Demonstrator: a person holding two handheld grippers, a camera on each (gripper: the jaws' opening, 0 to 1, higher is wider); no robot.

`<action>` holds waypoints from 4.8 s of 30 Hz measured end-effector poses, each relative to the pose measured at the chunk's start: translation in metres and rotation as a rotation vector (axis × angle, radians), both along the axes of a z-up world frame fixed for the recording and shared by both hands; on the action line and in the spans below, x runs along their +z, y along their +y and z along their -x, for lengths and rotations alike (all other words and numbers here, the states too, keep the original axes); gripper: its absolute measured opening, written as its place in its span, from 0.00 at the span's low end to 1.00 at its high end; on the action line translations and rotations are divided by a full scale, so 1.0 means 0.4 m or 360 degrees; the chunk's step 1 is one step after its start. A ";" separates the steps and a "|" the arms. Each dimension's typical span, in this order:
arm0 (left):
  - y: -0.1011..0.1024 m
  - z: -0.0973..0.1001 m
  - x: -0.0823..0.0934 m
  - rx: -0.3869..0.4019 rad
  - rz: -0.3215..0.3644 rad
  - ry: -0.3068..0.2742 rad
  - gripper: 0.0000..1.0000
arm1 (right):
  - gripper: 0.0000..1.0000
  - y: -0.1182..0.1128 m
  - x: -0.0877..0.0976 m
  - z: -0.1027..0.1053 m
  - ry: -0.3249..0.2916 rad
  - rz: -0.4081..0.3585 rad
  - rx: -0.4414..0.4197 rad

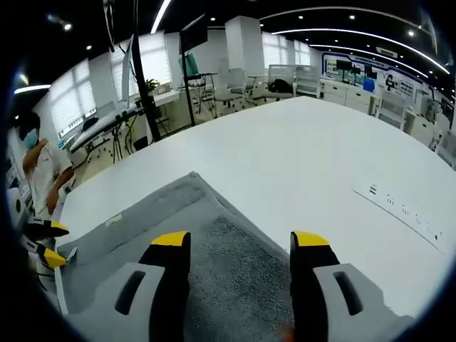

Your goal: Fold the towel on the table until its edges align and the towel forms a compact rectangular stack.

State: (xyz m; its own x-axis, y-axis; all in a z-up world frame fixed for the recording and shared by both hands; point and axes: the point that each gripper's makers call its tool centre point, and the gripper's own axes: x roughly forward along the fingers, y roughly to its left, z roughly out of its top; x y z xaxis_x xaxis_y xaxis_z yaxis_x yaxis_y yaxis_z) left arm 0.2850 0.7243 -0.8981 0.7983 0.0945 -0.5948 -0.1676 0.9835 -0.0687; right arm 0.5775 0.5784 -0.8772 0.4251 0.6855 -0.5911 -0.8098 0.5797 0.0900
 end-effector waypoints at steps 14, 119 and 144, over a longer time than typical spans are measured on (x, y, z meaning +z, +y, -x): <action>-0.029 -0.016 0.005 -0.0273 -0.0017 0.0048 0.47 | 0.56 -0.157 -0.011 -0.046 0.0052 -0.0001 -0.0156; -0.534 -0.188 -0.023 -0.0863 -0.0240 0.0118 0.25 | 0.14 -0.910 -0.032 -0.158 0.0027 0.0258 -0.0653; -0.865 -0.235 0.073 -0.1396 -0.0258 -0.0031 0.61 | 0.34 -0.924 0.105 -0.105 0.0052 -0.0100 -0.0655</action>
State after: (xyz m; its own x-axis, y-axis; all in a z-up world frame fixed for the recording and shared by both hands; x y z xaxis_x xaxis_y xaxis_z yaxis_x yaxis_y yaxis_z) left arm 0.3791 0.3783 -0.8690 0.6327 -0.4731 -0.6130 0.6494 0.7554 0.0873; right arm 0.6195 0.2087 -0.8353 0.6528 0.4972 -0.5716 -0.5075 0.8472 0.1573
